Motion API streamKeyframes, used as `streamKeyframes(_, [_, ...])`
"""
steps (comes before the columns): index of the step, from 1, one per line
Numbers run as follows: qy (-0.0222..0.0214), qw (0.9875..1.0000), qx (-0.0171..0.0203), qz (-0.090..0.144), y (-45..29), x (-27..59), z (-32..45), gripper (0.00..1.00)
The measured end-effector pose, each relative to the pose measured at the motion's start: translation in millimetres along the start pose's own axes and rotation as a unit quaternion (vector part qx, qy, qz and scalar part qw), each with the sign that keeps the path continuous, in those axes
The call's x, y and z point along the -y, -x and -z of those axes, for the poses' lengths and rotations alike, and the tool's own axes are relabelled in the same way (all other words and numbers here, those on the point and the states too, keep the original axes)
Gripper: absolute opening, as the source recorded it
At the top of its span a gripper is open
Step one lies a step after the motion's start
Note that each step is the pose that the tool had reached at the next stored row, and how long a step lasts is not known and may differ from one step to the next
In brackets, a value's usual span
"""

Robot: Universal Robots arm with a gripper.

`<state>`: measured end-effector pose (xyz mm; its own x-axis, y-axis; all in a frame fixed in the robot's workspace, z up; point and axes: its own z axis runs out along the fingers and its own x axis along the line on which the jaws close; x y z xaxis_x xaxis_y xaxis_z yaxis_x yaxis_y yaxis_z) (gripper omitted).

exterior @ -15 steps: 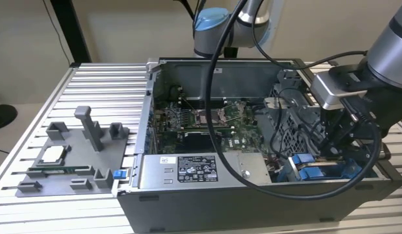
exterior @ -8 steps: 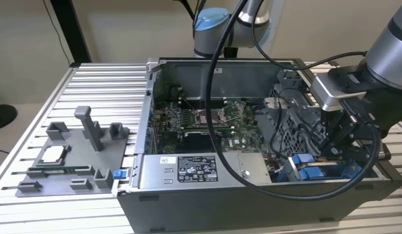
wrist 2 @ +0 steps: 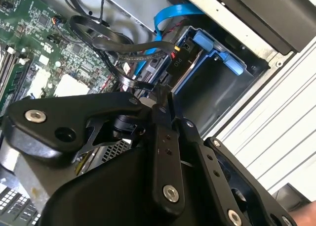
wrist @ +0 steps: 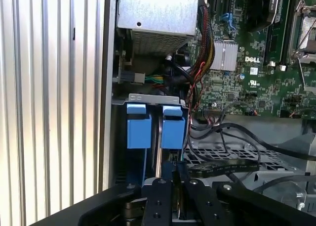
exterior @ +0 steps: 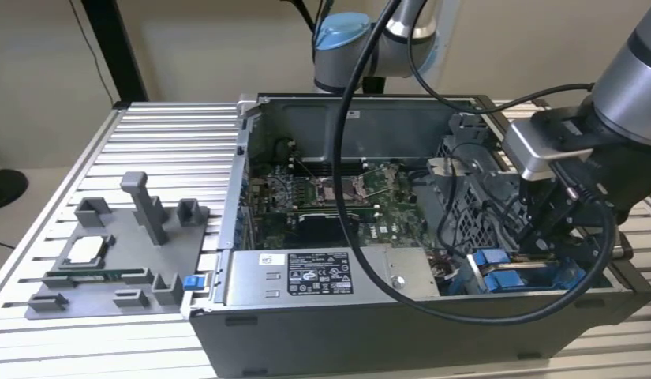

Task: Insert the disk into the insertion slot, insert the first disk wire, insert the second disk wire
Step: 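Insert the second disk wire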

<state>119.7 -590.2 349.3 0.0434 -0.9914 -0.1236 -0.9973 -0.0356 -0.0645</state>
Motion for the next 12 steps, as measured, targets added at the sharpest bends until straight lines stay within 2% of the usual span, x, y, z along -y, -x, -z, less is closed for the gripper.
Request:
streamKeyframes(8, [-0.0119,0.9999,0.0000,0.001,-0.2,-0.2,-3.4,0.00])
streamKeyframes(12, [-0.0142,0.9999,0.0002,0.002,2.0,-0.2,-4.5,0.00])
